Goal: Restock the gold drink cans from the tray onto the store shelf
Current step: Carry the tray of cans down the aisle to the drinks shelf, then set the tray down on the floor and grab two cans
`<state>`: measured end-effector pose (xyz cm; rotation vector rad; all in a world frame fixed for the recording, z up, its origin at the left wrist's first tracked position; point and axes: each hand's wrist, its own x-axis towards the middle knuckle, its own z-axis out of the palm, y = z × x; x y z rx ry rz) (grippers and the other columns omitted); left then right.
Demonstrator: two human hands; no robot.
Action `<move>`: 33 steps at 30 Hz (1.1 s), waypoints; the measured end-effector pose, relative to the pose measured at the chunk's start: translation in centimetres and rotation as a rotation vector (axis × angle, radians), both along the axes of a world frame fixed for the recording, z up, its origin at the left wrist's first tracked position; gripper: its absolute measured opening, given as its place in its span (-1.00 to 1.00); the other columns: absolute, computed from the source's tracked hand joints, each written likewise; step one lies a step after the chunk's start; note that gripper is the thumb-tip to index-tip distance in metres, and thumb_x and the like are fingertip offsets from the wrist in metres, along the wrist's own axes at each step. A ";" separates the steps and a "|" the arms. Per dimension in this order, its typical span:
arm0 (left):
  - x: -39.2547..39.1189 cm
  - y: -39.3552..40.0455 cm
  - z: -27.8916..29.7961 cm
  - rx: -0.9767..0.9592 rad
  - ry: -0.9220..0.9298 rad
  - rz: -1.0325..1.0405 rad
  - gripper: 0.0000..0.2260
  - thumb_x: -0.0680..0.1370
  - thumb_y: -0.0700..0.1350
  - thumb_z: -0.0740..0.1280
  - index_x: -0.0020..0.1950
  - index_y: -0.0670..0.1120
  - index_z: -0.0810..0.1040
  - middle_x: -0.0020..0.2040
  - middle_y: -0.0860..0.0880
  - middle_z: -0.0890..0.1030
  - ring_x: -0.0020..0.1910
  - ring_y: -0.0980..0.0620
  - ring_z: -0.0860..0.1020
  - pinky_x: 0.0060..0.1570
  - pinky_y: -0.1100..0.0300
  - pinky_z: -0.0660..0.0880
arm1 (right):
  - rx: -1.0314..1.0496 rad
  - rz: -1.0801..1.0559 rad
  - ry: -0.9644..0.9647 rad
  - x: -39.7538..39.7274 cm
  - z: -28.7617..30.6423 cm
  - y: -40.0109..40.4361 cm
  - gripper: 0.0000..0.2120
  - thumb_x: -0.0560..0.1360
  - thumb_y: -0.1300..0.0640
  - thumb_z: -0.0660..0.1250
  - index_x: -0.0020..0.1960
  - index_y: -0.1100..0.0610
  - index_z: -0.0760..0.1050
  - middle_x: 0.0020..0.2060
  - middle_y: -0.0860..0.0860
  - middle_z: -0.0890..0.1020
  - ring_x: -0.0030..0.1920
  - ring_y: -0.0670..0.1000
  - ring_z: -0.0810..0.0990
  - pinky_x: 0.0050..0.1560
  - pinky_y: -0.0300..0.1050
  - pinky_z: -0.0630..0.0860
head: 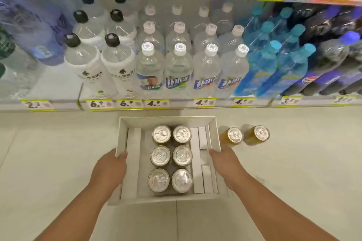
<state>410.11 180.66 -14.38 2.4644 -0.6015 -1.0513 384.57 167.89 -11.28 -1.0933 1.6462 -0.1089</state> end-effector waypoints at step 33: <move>-2.3 -4.0 -2.7 -0.617 -0.533 -0.323 -0.57 0.56 0.03 0.38 0.40 -0.05 0.45 0.31 -0.01 0.53 0.35 0.01 0.40 0.31 0.13 0.35 | -0.876 0.219 -0.044 3.6 -5.0 -2.0 -0.65 0.60 0.07 0.28 0.37 0.08 0.45 0.23 -0.05 0.55 0.20 -0.06 0.55 0.24 -0.04 0.52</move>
